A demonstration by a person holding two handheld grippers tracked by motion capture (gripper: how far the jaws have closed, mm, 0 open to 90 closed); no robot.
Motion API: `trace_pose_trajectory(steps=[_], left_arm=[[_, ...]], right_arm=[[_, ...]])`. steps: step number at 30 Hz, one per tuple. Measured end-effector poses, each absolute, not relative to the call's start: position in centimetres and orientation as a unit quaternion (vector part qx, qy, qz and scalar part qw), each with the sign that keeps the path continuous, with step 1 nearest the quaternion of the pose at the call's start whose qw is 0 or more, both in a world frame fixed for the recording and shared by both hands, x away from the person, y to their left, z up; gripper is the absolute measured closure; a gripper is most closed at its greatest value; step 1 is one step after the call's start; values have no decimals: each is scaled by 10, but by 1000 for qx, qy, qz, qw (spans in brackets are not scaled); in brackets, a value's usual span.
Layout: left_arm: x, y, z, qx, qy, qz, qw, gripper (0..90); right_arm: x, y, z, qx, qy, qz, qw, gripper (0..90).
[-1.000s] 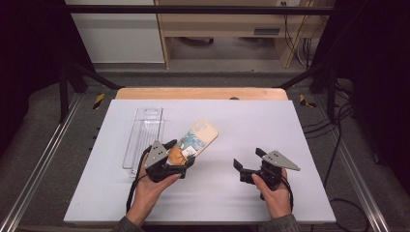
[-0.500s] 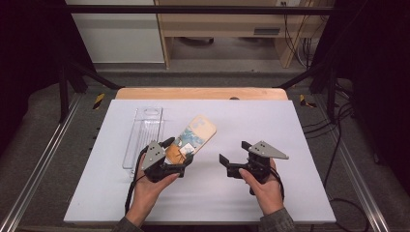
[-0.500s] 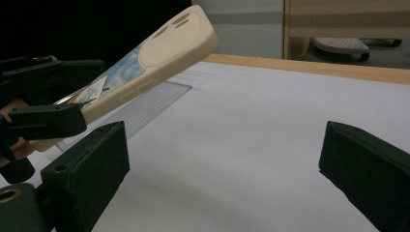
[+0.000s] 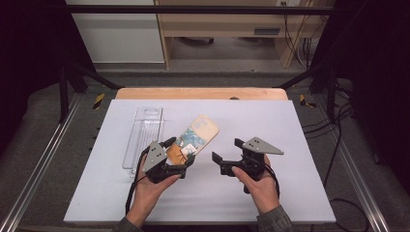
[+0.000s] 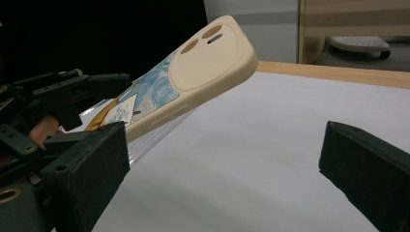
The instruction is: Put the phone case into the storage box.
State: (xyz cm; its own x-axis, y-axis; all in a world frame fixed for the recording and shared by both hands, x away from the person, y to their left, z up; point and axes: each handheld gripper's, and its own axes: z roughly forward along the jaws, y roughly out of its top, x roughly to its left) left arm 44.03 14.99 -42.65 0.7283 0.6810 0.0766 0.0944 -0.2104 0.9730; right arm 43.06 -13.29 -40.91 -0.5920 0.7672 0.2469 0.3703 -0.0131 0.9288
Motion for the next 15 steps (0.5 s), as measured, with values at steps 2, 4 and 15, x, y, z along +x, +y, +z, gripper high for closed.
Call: trace_pose_trajectory(steps=[2, 4, 15], left_arm=[[440, 149, -426, 734, 263, 257, 571, 118], [440, 149, -426, 734, 262, 257, 571, 118], [440, 149, -425, 732, 261, 257, 575, 117]], right_arm=[[431, -129, -409, 415, 685, 574, 169, 39], [433, -127, -409, 413, 686, 575, 167, 39], [438, -115, -405, 408, 690, 575, 163, 39]])
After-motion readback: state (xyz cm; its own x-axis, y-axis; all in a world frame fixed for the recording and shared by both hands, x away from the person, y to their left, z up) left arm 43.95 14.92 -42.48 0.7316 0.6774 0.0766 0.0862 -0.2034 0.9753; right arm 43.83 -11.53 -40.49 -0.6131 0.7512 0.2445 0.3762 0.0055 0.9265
